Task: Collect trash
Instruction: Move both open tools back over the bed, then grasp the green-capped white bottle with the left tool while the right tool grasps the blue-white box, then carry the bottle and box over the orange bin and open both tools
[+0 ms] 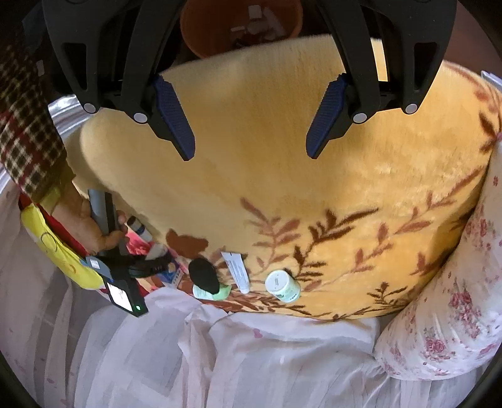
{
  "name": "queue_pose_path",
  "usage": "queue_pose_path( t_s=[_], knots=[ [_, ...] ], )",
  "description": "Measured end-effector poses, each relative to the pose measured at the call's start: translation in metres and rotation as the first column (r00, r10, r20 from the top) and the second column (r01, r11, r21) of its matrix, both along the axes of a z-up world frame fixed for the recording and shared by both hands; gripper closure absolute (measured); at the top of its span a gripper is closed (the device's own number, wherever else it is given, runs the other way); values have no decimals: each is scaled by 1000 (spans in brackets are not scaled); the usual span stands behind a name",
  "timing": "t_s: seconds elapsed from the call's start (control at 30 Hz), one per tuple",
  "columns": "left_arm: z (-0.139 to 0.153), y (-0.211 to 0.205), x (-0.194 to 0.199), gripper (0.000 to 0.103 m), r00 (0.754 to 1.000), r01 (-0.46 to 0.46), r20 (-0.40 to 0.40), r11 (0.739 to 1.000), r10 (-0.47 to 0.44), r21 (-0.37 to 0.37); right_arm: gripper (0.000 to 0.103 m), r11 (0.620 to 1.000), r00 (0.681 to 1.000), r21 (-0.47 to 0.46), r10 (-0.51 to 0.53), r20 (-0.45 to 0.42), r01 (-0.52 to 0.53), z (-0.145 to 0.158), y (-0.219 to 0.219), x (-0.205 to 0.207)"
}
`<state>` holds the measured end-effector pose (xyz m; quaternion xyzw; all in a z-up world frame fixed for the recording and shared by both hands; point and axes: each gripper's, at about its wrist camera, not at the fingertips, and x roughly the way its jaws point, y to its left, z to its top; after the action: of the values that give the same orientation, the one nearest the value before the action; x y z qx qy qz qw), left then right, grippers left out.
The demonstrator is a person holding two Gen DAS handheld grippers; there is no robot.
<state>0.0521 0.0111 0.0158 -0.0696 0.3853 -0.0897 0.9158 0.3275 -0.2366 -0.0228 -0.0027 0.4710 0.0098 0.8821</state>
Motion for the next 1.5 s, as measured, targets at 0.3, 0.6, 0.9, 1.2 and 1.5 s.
queue_pose_path(
  t_s=[0.3, 0.6, 0.9, 1.2, 1.5],
  knots=[
    [30, 19, 88, 31, 991, -116, 64, 991, 120, -59, 75, 994, 977, 99, 29, 211, -51, 42, -7, -76],
    [22, 19, 196, 31, 971, -237, 24, 971, 238, -34, 75, 975, 936, 156, 99, 337, -160, 67, 5, -138],
    [-4, 9, 272, 31, 951, -305, -32, 951, 307, 45, 74, 968, 900, 132, 140, 412, -211, 80, 13, -161],
    [-26, 5, 283, 54, 954, -289, -52, 953, 294, 86, 74, 965, 897, 117, 169, 409, -235, 76, 17, -165],
    [10, 3, 199, 54, 978, -209, 16, 975, 208, 76, 74, 959, 885, 109, 195, 422, -263, 84, 30, -185]
  ],
)
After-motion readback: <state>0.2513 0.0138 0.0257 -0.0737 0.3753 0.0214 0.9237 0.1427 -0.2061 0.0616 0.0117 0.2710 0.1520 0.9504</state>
